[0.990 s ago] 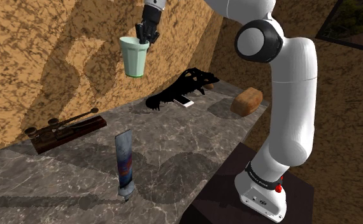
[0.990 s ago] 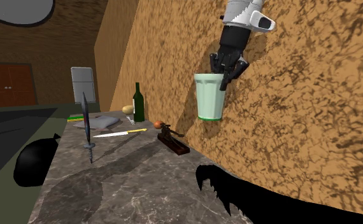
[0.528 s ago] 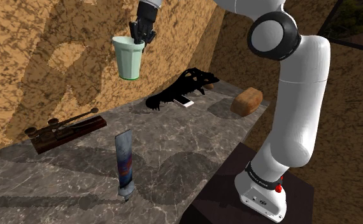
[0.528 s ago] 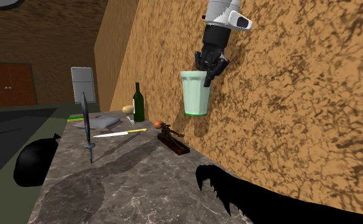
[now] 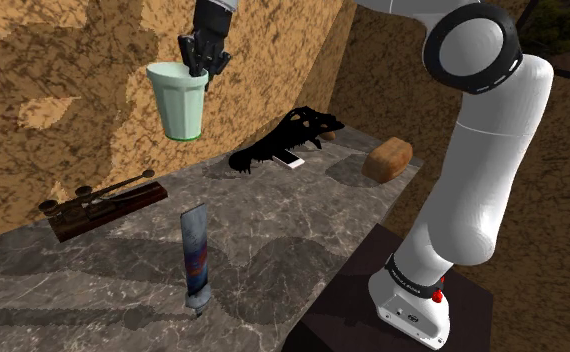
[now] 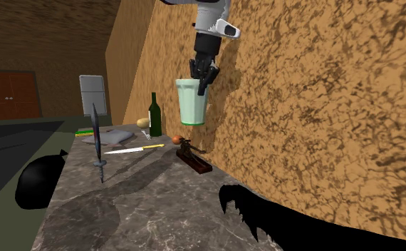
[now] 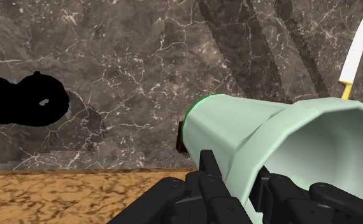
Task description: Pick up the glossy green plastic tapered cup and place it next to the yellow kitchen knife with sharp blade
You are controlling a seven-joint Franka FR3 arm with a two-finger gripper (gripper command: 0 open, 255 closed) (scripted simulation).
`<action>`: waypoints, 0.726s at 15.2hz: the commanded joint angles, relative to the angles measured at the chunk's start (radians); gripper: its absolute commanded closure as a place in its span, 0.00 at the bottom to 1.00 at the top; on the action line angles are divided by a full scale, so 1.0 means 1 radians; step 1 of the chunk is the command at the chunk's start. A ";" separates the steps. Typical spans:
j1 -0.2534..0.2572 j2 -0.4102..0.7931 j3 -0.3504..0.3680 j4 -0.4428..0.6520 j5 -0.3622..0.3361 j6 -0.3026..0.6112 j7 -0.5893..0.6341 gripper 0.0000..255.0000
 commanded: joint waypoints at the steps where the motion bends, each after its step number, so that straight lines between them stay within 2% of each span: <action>1: 0.028 -0.030 0.016 -0.048 -0.002 0.031 0.038 1.00; 11: 0.161 -0.087 0.106 -0.140 -0.024 0.127 0.245 1.00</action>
